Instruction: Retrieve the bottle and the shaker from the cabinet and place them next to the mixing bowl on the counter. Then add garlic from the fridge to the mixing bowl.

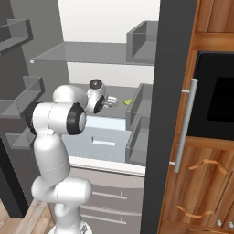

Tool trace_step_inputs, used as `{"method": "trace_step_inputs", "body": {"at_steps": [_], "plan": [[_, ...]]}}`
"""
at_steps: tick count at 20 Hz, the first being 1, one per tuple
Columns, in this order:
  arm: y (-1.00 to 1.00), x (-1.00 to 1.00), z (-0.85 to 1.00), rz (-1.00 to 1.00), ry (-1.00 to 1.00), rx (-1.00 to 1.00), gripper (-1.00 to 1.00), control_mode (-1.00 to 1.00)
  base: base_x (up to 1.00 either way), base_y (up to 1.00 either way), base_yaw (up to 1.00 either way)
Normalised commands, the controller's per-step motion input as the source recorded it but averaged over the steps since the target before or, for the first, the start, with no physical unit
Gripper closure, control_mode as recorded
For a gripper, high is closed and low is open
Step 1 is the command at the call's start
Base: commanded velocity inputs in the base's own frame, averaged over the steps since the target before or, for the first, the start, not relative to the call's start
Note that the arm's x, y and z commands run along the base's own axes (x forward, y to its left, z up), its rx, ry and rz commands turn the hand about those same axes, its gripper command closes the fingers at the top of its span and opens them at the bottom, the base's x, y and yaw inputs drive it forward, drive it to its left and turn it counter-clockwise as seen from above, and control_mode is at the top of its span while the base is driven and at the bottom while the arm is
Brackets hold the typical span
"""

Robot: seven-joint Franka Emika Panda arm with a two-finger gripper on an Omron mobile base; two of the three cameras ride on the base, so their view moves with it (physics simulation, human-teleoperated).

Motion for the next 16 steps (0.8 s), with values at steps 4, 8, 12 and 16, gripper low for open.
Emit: {"method": "trace_step_inputs", "body": {"at_steps": [4, 8, 12, 16], "plan": [[0.0, 0.0, -0.06, 0.0, 0.0, 0.0, 1.0, -1.0, 0.0, 0.0, 0.0], [0.0, -0.23, 0.14, -0.02, -0.05, 0.0, 1.0, -1.0, 0.0, 0.0, 0.0], [-0.07, -0.45, 0.11, -0.01, -0.14, 0.0, 1.0, -1.0, 0.0, 0.0, 0.0], [-0.13, -0.55, 0.27, 0.0, -0.09, 0.0, 1.0, -1.0, 0.0, 0.0, 0.0]]}}
